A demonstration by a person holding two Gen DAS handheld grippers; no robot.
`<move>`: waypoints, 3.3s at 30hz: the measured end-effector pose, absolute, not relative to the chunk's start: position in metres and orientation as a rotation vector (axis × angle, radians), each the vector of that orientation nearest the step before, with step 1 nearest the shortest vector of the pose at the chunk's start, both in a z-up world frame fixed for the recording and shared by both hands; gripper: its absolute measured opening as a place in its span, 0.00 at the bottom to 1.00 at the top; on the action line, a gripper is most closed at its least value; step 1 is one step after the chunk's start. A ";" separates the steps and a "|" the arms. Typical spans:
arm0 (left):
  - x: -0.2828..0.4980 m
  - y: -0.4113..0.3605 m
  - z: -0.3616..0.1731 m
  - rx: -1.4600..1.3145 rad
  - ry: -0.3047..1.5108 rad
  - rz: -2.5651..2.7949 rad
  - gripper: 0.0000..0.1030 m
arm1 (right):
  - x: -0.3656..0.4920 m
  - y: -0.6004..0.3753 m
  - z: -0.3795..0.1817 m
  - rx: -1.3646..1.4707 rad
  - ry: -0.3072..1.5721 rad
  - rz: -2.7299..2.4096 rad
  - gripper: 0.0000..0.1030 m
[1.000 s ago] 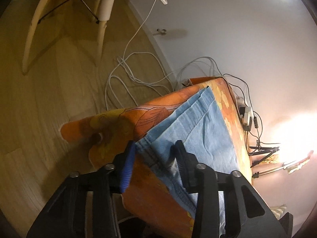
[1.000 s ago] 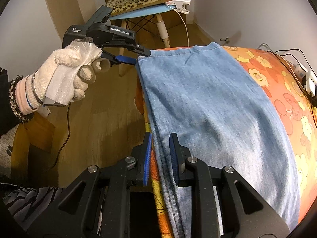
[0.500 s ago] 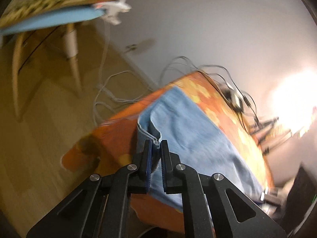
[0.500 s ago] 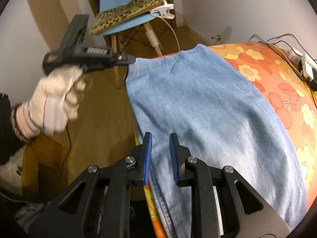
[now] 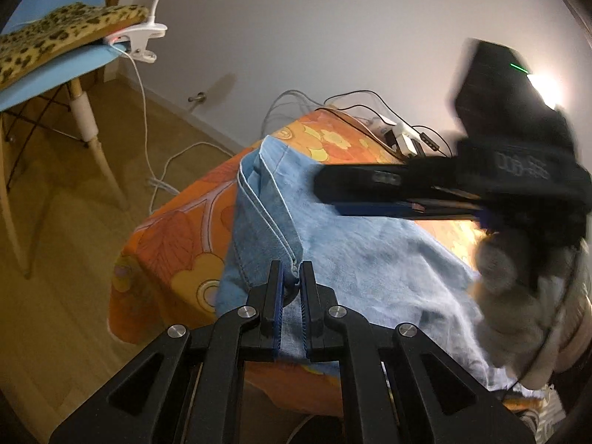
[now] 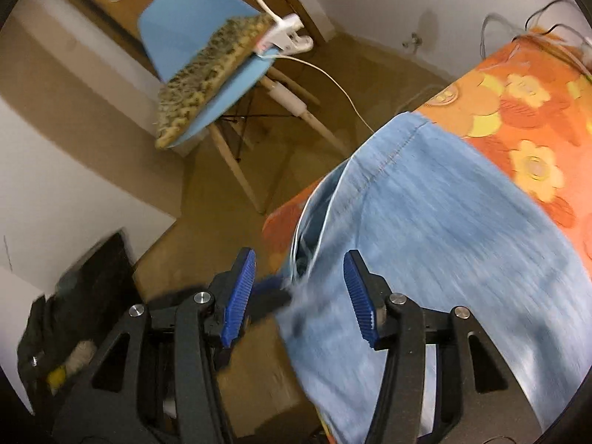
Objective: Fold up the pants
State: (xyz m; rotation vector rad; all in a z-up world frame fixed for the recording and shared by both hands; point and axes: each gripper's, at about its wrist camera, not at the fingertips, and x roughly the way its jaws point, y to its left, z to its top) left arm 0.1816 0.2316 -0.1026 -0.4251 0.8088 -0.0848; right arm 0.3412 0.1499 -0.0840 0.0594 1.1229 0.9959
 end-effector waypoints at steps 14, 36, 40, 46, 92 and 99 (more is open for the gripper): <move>0.166 0.230 -0.105 -0.341 0.801 -0.047 0.39 | 0.360 0.212 -0.128 -0.048 1.232 0.882 0.07; 0.189 0.075 -0.018 -0.160 0.723 -0.398 0.09 | 0.324 -0.008 0.024 0.160 0.933 0.702 0.06; 0.188 0.015 0.000 -0.120 0.714 -0.531 0.09 | 0.315 -0.090 0.054 0.199 0.879 0.608 0.06; 0.176 -0.080 0.009 -0.056 0.726 -0.732 0.09 | 0.286 -0.204 0.072 0.244 0.841 0.447 0.06; 0.131 -0.289 -0.096 0.314 1.115 -1.069 0.12 | 0.012 -0.551 -0.145 0.601 0.971 0.043 0.06; 0.124 -0.281 -0.091 0.303 1.090 -1.093 0.12 | 0.012 -0.583 -0.130 0.689 0.856 0.062 0.39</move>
